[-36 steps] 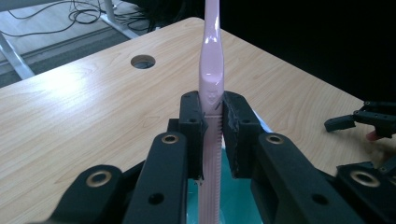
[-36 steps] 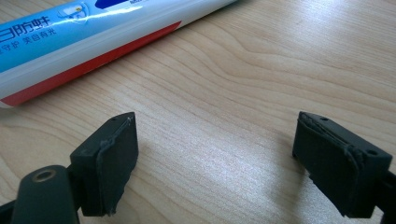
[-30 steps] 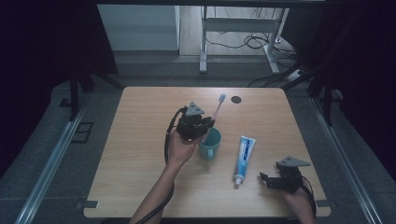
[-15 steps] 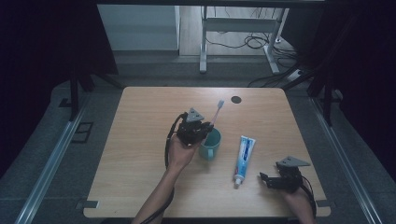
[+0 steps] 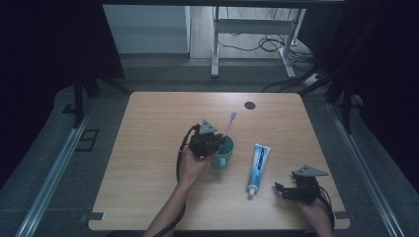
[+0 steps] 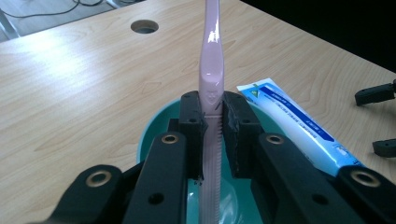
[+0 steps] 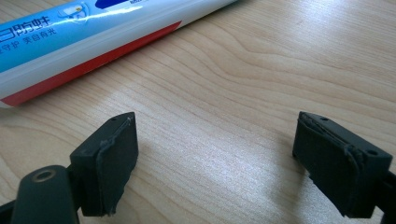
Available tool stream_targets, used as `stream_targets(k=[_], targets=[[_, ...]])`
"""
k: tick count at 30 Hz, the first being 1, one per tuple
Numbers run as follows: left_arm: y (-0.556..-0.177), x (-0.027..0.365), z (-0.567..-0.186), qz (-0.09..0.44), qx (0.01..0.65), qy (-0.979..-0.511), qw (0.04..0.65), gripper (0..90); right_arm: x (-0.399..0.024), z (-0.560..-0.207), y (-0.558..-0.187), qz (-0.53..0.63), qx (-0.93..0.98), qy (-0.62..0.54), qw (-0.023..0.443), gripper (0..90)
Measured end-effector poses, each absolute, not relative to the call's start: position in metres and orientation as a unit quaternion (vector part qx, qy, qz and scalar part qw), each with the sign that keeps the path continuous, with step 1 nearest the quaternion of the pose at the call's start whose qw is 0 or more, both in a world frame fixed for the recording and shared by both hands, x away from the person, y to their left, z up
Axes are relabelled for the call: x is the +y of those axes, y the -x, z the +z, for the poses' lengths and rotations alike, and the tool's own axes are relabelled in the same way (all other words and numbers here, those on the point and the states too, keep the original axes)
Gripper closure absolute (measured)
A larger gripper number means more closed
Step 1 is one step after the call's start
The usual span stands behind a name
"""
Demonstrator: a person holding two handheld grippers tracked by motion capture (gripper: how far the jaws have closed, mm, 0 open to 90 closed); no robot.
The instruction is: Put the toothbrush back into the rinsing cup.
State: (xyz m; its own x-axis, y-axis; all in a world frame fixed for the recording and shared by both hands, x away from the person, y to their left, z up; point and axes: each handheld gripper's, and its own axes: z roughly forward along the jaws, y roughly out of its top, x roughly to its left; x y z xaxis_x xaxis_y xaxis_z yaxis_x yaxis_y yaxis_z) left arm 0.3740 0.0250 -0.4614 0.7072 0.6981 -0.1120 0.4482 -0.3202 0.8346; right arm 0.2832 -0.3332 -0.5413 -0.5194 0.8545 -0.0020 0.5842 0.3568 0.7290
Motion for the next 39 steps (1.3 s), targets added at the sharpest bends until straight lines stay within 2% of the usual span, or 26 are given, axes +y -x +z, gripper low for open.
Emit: stream_targets(k=[22,39], targets=[[-0.377,0.02,-0.48,0.121,0.366,-0.812,0.438,78.5,-0.333,-0.541,-0.283,0.345,0.8,-0.451,0.194,14.2],[-0.38,0.018,-0.48,0.106,0.369,-0.817,0.431,76.8,-0.333,-0.541,-0.283,0.345,0.8,-0.451,0.194,14.2]])
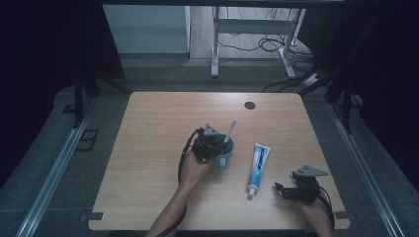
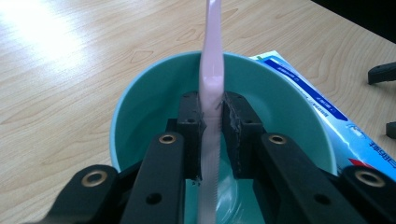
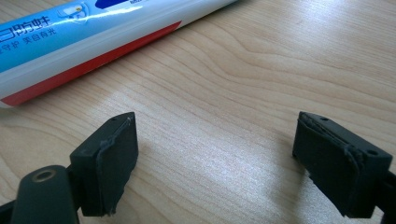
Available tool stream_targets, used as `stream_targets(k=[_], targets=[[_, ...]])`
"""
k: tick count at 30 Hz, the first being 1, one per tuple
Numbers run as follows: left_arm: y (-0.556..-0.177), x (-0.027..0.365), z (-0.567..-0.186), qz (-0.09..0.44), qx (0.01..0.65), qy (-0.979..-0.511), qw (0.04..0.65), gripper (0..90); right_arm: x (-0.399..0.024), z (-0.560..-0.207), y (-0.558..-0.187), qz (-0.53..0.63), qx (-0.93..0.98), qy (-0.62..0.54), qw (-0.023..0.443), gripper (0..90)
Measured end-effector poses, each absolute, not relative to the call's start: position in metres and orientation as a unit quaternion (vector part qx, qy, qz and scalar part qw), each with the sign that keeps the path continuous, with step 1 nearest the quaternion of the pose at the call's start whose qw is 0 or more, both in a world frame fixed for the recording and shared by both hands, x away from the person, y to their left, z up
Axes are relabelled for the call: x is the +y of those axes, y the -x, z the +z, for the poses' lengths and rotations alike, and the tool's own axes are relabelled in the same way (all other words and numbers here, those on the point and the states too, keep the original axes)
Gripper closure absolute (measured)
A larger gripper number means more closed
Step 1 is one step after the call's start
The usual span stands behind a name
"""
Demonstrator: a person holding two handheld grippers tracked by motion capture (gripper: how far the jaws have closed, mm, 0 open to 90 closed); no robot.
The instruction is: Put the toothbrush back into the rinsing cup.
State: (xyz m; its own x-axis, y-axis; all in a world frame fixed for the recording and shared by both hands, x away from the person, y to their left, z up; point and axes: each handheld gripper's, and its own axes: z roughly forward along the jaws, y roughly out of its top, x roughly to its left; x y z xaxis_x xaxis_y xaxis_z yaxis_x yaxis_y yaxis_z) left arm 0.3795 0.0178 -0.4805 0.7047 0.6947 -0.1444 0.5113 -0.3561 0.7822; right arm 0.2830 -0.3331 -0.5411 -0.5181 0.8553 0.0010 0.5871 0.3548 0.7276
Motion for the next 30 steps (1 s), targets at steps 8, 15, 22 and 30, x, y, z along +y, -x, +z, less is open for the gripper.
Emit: stream_targets(k=[8,15,22,30], targets=[[-0.378,0.019,-0.477,0.114,0.366,-0.818,0.43,70.4,-0.333,-0.541,-0.283,0.345,0.8,-0.451,0.194,14.2],[-0.376,0.019,-0.47,0.126,0.361,-0.817,0.432,62.4,-0.333,-0.541,-0.283,0.345,0.8,-0.451,0.194,14.2],[-0.372,0.019,-0.46,0.139,0.353,-0.819,0.431,50.2,-0.333,-0.541,-0.283,0.346,0.8,-0.45,0.195,14.2],[-0.368,0.022,-0.448,0.147,0.349,-0.821,0.428,30.2,-0.333,-0.541,-0.283,0.346,0.8,-0.45,0.195,14.2]])
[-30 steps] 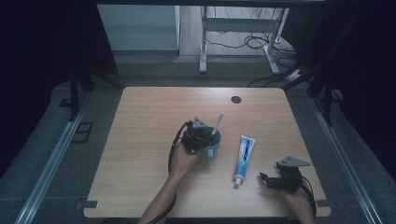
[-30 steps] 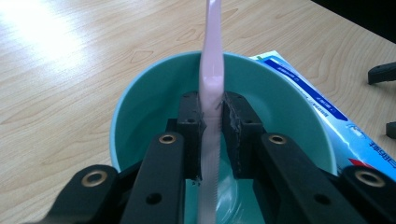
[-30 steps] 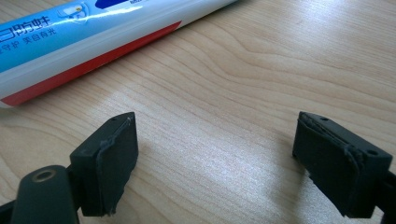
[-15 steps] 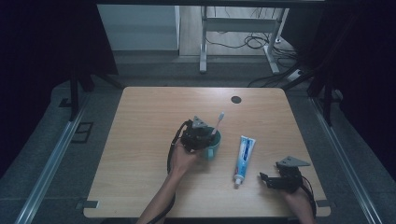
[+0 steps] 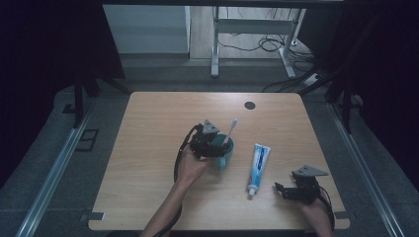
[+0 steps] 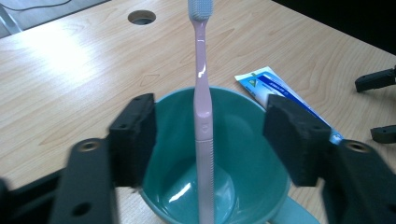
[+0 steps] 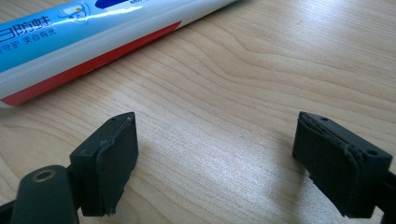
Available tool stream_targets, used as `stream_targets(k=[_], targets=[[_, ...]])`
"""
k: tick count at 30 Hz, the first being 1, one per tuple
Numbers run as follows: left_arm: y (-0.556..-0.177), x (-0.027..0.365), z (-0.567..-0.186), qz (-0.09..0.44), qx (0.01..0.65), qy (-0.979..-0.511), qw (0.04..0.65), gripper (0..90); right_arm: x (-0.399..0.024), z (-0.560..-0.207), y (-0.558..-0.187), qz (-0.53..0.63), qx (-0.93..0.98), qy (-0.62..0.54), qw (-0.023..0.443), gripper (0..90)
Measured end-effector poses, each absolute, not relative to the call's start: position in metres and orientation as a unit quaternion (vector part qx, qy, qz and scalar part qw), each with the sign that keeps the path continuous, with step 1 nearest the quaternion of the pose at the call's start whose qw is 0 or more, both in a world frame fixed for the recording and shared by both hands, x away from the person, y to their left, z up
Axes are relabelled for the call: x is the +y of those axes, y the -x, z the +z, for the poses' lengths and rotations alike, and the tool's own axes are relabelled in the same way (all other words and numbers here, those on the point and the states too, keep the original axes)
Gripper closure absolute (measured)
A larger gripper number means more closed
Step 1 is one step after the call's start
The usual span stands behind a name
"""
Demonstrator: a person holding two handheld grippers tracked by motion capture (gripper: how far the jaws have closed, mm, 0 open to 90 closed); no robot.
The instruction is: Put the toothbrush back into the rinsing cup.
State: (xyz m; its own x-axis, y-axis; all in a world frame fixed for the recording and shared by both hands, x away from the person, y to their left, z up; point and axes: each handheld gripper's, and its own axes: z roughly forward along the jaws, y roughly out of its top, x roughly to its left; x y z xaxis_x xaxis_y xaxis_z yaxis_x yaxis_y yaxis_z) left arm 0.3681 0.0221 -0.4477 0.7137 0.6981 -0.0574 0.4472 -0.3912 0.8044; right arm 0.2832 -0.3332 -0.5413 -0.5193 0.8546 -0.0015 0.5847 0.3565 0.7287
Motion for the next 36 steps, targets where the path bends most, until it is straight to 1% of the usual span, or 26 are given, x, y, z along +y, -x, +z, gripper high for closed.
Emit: stream_targets(k=[4,9,17,36], targets=[[-0.366,0.025,-0.443,0.15,0.351,-0.82,0.427,21.7,-0.333,-0.541,-0.283,0.346,0.8,-0.45,0.195,14.2],[-0.365,0.031,-0.44,0.143,0.355,-0.817,0.431,15.9,-0.333,-0.541,-0.283,0.346,0.8,-0.45,0.195,14.2],[-0.36,0.043,-0.438,0.132,0.36,-0.814,0.436,12.8,-0.333,-0.541,-0.283,0.345,0.8,-0.449,0.196,14.2],[-0.345,0.069,-0.438,0.141,0.368,-0.81,0.434,6.2,-0.333,-0.541,-0.283,0.345,0.8,-0.45,0.195,14.2]])
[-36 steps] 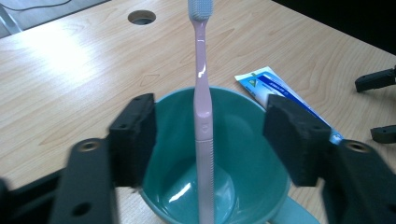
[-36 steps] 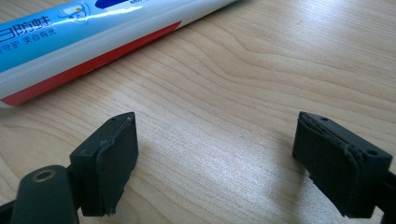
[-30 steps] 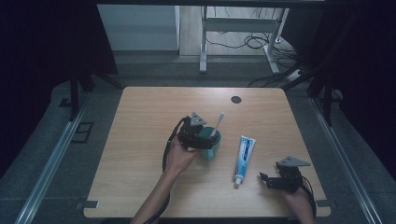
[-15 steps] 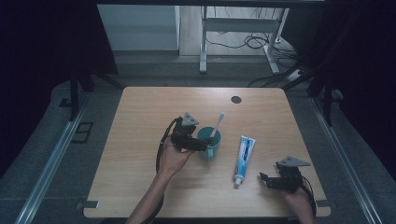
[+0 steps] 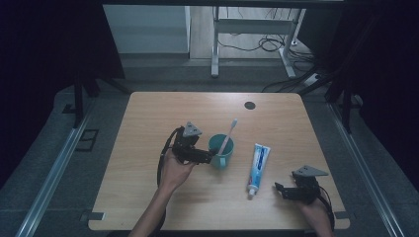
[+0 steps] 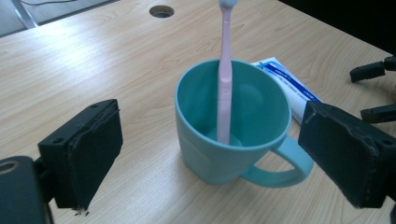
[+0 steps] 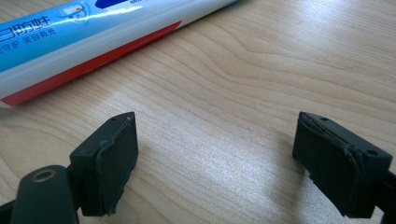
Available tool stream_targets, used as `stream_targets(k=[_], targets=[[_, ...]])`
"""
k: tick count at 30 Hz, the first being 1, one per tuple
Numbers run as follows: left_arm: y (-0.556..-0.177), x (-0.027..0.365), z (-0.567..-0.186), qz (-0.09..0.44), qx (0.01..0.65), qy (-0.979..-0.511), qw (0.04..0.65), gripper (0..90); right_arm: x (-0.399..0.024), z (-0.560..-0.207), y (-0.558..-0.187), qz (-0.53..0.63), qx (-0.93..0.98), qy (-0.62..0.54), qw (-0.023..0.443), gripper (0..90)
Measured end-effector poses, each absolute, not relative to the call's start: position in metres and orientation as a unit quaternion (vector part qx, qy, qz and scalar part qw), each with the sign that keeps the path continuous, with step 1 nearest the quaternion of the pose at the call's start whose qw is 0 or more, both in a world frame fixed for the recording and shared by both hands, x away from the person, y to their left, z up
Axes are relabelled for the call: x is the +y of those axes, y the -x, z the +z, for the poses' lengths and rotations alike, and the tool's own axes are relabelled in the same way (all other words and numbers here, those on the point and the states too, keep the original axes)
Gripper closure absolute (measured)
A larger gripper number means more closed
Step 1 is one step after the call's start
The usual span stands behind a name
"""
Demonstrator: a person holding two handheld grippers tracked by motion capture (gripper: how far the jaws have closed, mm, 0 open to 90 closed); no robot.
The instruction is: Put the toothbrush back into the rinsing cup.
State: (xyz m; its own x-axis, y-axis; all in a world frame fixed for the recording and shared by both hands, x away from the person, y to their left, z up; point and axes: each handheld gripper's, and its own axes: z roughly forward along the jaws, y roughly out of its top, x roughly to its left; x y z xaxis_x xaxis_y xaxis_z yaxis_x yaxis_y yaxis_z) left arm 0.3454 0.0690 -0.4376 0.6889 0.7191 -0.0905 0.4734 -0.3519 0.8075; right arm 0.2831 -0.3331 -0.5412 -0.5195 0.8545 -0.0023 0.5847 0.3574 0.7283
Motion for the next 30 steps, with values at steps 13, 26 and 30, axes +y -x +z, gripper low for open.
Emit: stream_targets(k=[13,26,30], targets=[[-0.331,0.083,-0.447,0.159,0.362,-0.82,0.414,1.5,-0.333,-0.541,-0.283,0.345,0.8,-0.45,0.195,14.2],[-0.316,0.105,-0.465,0.161,0.375,-0.816,0.409,1.0,-0.333,-0.541,-0.283,0.345,0.8,-0.45,0.195,14.2],[-0.313,0.11,-0.474,0.161,0.377,-0.818,0.404,1.0,-0.333,-0.541,-0.283,0.345,0.8,-0.45,0.195,14.2]])
